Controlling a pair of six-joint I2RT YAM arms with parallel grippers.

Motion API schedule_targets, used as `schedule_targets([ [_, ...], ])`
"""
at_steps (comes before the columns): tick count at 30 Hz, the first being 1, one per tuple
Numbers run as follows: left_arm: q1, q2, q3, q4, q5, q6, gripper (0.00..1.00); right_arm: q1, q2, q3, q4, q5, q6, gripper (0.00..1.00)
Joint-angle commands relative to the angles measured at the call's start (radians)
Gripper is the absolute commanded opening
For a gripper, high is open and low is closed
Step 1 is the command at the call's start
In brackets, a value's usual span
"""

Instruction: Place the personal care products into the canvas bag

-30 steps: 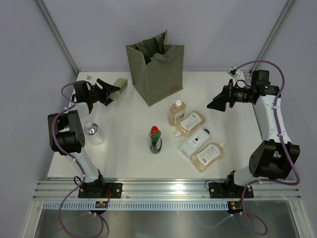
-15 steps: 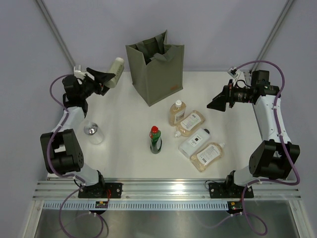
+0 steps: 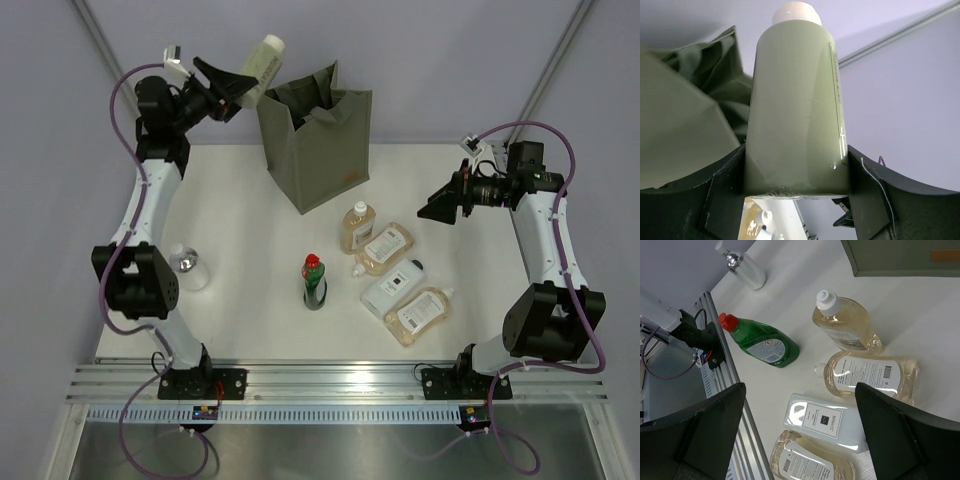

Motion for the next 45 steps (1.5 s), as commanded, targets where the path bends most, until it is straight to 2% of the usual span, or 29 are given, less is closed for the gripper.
schedule_targets([
  [1,-0.071,0.133,0.242,-0.011,-0.047,0.046,0.00,-0.003,-0.015,-0.002,0.036,-0.043,0.003,1.00],
  [2,-0.085,0.176,0.375,-0.048,-0.052,0.047,0.00,-0.003,-0.023,-0.013,0.046,-0.047,0.006,0.99],
  [4,-0.119,0.323,0.541,-0.155,-0.064,0.077,0.00,-0.003,-0.032,-0.027,0.060,-0.052,0.020,1.00],
  [5,-0.128,0.373,0.703,-0.175,-0.065,0.081,0.00,-0.003,-0.035,-0.033,0.069,-0.055,0.024,1.00],
  [6,-0.136,0.457,0.768,-0.209,-0.070,0.090,0.00,-0.003,-0.044,-0.045,0.073,-0.058,0.027,0.99],
  [8,-0.151,0.498,0.827,-0.218,-0.088,0.095,0.00,-0.003,-0.054,-0.060,0.079,-0.055,0.027,0.99],
  [12,-0.173,0.503,0.763,-0.243,-0.118,0.176,0.00,-0.003,-0.061,-0.068,0.080,-0.046,0.021,0.99],
  [17,-0.185,0.495,0.735,-0.390,-0.117,0.291,0.01,-0.003,-0.048,-0.062,0.071,-0.037,0.013,1.00],
  [25,-0.211,0.405,0.680,-0.722,-0.314,0.630,0.12,-0.003,-0.025,-0.044,0.057,-0.015,0.000,0.99],
  [30,-0.240,0.397,0.674,-0.801,-0.360,0.739,0.18,-0.003,-0.012,-0.034,0.048,-0.012,-0.011,0.99],
  [33,-0.255,0.400,0.674,-0.806,-0.364,0.755,0.20,-0.002,-0.011,-0.034,0.042,-0.010,-0.017,0.99],
  [40,-0.274,0.438,0.677,-0.809,-0.375,0.770,0.49,-0.002,-0.012,-0.042,0.036,-0.010,-0.023,1.00],
  [45,-0.289,0.477,0.675,-0.806,-0.361,0.772,0.60,-0.002,-0.009,-0.045,0.045,-0.003,-0.019,0.99],
])
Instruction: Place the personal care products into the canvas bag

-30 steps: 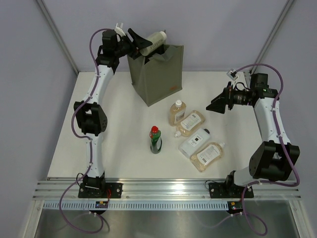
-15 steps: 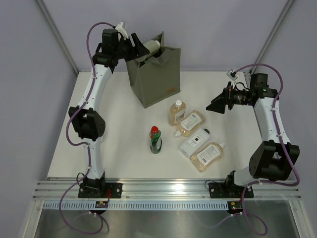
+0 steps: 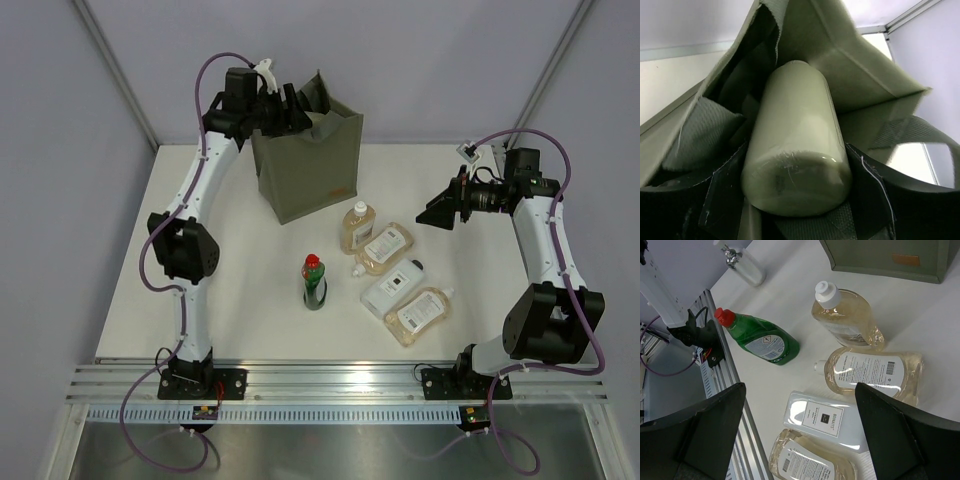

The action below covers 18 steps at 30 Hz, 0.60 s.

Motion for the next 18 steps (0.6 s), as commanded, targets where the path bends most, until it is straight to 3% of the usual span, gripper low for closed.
schedule_targets([
  [1,-0.006,0.032,-0.005,0.011,-0.017,0.024,0.62,-0.002,0.007,0.022,0.009,0.011,-0.015,0.99],
  [5,-0.006,0.035,-0.024,0.019,-0.022,0.025,0.77,0.001,0.019,0.028,0.006,0.048,-0.019,0.99],
  [14,-0.006,0.023,-0.071,0.022,-0.012,0.044,0.90,0.056,0.084,0.053,-0.077,0.156,-0.123,1.00],
  [16,-0.004,0.017,-0.079,0.027,-0.009,0.045,0.99,0.059,0.096,0.055,-0.092,0.163,-0.145,1.00],
  [18,-0.004,0.010,-0.085,0.031,-0.006,0.048,0.99,0.064,0.105,0.059,-0.104,0.177,-0.174,0.99],
])
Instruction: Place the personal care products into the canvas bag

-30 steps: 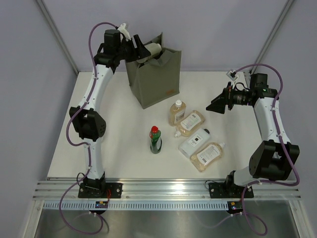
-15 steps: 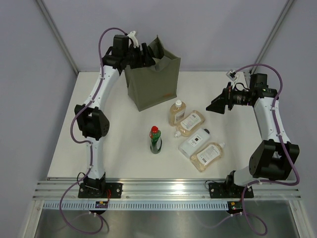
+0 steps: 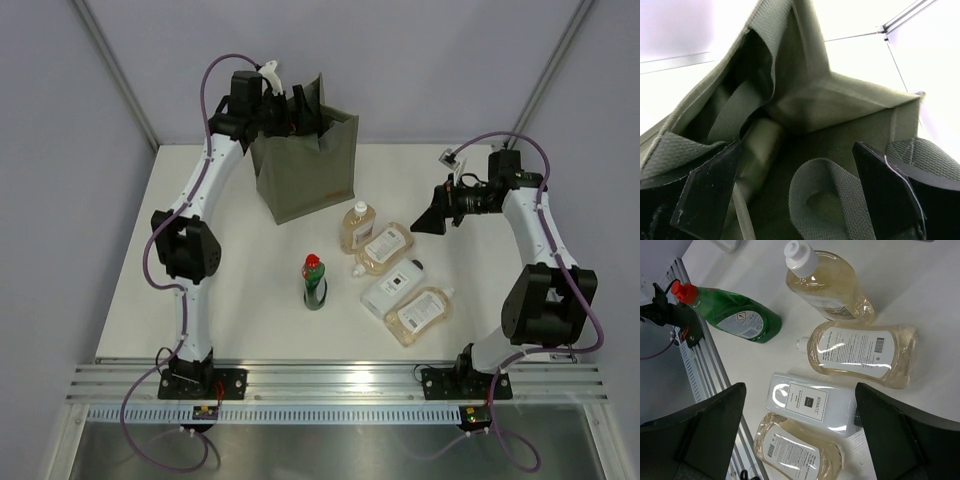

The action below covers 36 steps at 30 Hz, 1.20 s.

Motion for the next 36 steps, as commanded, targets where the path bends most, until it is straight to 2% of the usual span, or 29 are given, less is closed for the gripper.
schedule_targets([
  [1,0.011,-0.014,-0.040,-0.053,-0.007,0.024,0.99,0.013,0.020,0.044,-0.045,0.042,-0.084,0.99],
  [8,0.015,-0.082,-0.044,-0.032,0.002,0.030,0.99,0.071,0.014,0.007,-0.060,0.116,-0.254,1.00],
  [10,0.020,-0.118,-0.051,-0.007,0.008,0.033,0.99,0.112,-0.013,-0.049,0.007,0.134,-0.303,1.00],
  [12,0.024,-0.180,-0.070,0.025,0.013,0.037,0.99,0.143,-0.039,-0.103,0.132,0.128,-0.387,1.00],
  [13,0.026,-0.207,-0.095,0.035,0.011,0.043,0.99,0.152,-0.056,-0.147,0.168,0.117,-0.491,0.99],
  [15,0.031,-0.283,-0.126,0.074,0.002,0.048,0.99,0.152,-0.041,-0.157,0.181,0.068,-0.639,0.99],
  [17,0.032,-0.335,-0.173,0.094,-0.016,0.057,0.99,0.154,0.046,-0.079,0.139,0.051,-0.787,1.00],
  [18,0.034,-0.360,-0.187,0.097,-0.028,0.062,0.99,0.155,0.086,-0.035,0.068,0.033,-0.819,0.99],
  [20,0.034,-0.432,-0.219,0.098,-0.053,0.083,0.99,0.154,0.215,0.129,-0.046,0.010,-0.961,0.99],
  [21,0.034,-0.458,-0.265,0.099,-0.074,0.089,0.99,0.157,0.249,0.213,-0.118,-0.007,-0.995,0.99],
  [23,0.034,-0.552,-0.332,0.105,-0.103,0.105,0.99,0.169,0.332,0.272,-0.155,0.001,-1.049,1.00],
  [26,0.035,-0.707,-0.533,0.140,-0.148,0.113,0.99,0.195,0.405,0.355,-0.183,0.020,-1.076,1.00],
  [27,0.035,-0.749,-0.654,0.152,-0.166,0.110,0.99,0.215,0.421,0.392,-0.192,0.022,-1.084,0.99],
  [31,0.037,-0.958,-0.919,0.178,-0.231,0.083,0.99,0.263,0.471,0.424,-0.185,0.008,-1.060,1.00],
  [34,0.038,-1.099,-1.076,0.174,-0.263,0.077,0.99,0.299,0.488,0.429,-0.146,0.014,-1.020,1.00],
  [36,0.038,-1.177,-1.129,0.161,-0.278,0.077,0.99,0.318,0.505,0.438,-0.117,0.025,-1.000,1.00],
])
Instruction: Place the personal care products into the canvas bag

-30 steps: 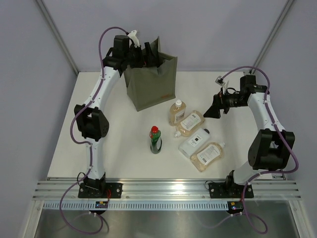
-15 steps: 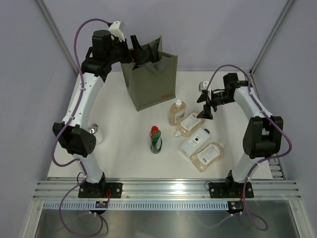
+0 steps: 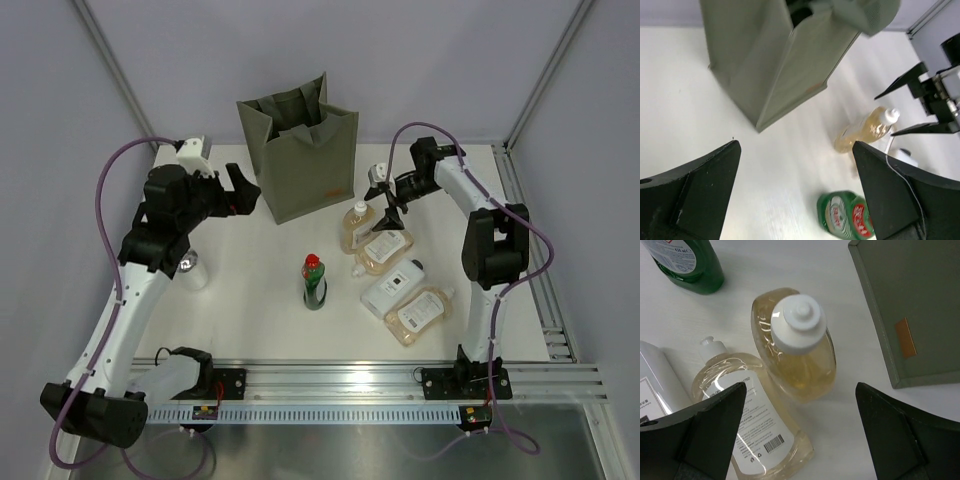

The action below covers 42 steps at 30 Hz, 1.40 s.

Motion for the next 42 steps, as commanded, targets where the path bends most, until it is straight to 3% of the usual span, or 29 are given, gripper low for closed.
schedule_targets([
  [1,0.007,-0.112,-0.092,0.029,-0.073,-0.002,0.99,0.040,0.024,0.056,0.034,-0.017,0.036,1.00],
  [9,0.007,-0.185,-0.189,-0.008,-0.043,-0.029,0.99,0.103,0.120,0.168,-0.122,0.012,-0.040,0.96],
  [13,0.007,-0.192,-0.221,0.016,-0.007,-0.051,0.99,0.106,0.143,0.182,-0.143,0.005,-0.034,0.81],
  [17,0.007,-0.190,-0.244,0.035,0.019,-0.054,0.99,0.107,0.143,0.186,-0.195,-0.009,-0.046,0.58],
  [20,0.007,-0.178,-0.255,0.032,0.050,-0.046,0.99,0.107,0.140,0.200,-0.219,-0.021,-0.065,0.28],
  [21,0.007,-0.173,-0.255,0.026,0.055,-0.043,0.99,0.106,0.127,0.200,-0.202,-0.026,-0.027,0.06],
  [22,0.007,-0.169,-0.252,0.012,0.058,-0.037,0.99,0.106,0.117,0.197,-0.173,-0.034,0.079,0.00],
  [24,0.007,-0.161,-0.252,0.003,0.069,-0.035,0.99,0.104,0.064,0.156,-0.014,-0.057,0.248,0.00],
  [27,0.007,-0.159,-0.259,0.001,0.070,-0.035,0.99,0.101,-0.031,0.053,0.305,-0.048,0.788,0.00],
  [29,0.007,-0.162,-0.264,0.007,0.069,-0.040,0.99,0.101,-0.071,-0.001,0.542,-0.012,1.031,0.00],
  [30,0.007,-0.162,-0.269,0.012,0.070,-0.045,0.99,0.098,-0.102,-0.040,0.597,-0.008,1.233,0.00],
  [33,0.007,-0.164,-0.275,0.016,0.069,-0.054,0.99,0.097,-0.131,-0.099,0.748,0.003,1.557,0.00],
  [42,0.007,-0.165,-0.272,-0.004,0.062,-0.061,0.99,0.071,-0.185,-0.144,1.027,-0.029,2.133,0.00],
])
